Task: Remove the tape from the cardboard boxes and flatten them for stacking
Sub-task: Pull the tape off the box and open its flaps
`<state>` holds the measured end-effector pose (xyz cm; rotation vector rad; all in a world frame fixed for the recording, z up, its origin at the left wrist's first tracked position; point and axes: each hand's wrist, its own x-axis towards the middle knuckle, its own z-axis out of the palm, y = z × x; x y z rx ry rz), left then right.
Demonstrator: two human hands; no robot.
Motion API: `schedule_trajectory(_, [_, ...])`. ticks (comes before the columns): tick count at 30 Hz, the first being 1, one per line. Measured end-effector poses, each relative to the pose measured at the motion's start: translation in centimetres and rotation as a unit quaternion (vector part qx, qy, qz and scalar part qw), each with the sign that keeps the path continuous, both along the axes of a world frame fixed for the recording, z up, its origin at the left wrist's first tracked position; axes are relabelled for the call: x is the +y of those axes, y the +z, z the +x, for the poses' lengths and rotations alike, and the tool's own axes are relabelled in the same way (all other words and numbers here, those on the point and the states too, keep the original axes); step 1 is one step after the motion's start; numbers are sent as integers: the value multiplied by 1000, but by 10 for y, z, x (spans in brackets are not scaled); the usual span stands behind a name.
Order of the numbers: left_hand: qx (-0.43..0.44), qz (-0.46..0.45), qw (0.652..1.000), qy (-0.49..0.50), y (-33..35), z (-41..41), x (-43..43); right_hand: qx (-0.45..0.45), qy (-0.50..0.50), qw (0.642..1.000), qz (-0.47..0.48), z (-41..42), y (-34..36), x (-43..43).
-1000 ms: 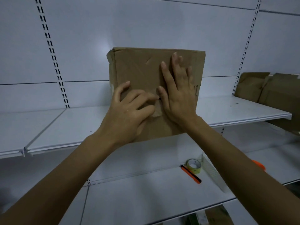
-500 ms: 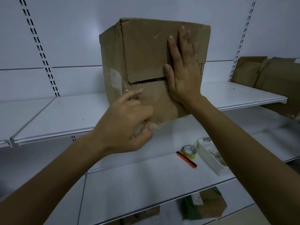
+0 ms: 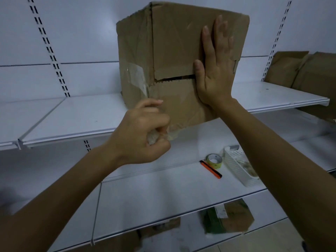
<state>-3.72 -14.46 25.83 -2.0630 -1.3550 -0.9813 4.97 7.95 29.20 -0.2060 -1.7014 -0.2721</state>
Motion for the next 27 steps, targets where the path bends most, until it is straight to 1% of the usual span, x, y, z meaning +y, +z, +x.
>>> schedule_trajectory(7, [-16, -27, 999, -10, 0, -1, -2, 3, 6, 1000, -11, 1, -2, 3])
schedule_trajectory(13, [-9, -80, 996, -27, -1, -11, -5, 0, 0, 1000, -23, 1, -1, 8])
schedule_trajectory(14, [-26, -89, 995, -30, 0, -11, -4, -1, 2, 1000, -29, 0, 0, 8])
schedule_trajectory(15, [-68, -98, 992, -41, 2, -10, -3, -4, 6, 999, -37, 1, 0, 8])
schedule_trajectory(16, [-125, -108, 984, -72, 4, -9, -2, -10, 10, 999, -49, 2, 1, 11])
schedule_trajectory(17, [-231, -121, 956, -135, 8, -7, -3, -18, 13, 997, -72, 4, 4, 15])
schedule_trajectory(18, [-368, -138, 893, -219, 13, -4, -7, -29, 14, 993, -114, 9, 6, 24])
schedule_trajectory(19, [-467, -145, 824, -288, 17, -4, -10, -44, 13, 983, -178, 16, 8, 34])
schedule_trajectory(20, [-524, -138, 778, -319, 20, -7, -13, -63, 9, 967, -246, 25, 9, 46])
schedule_trajectory(21, [-560, -128, 756, -314, 21, -11, -14, -91, 5, 949, -302, 33, 6, 57])
schedule_trajectory(22, [-595, -128, 734, -301, 22, -14, -13, -124, 1, 934, -334, 38, 3, 65])
schedule_trajectory(24, [-671, -111, 695, -234, 18, -23, -1, -170, -1, 916, -364, 36, -8, 69])
schedule_trajectory(25, [-697, -100, 682, -200, 16, -26, 7, -176, 17, 907, -383, 31, -11, 66])
schedule_trajectory(26, [-703, -88, 687, -164, 14, -30, 15, -169, 46, 897, -406, 22, -13, 60])
schedule_trajectory(27, [-683, -71, 717, -116, 12, -34, 23, -146, 82, 884, -436, 13, -14, 52])
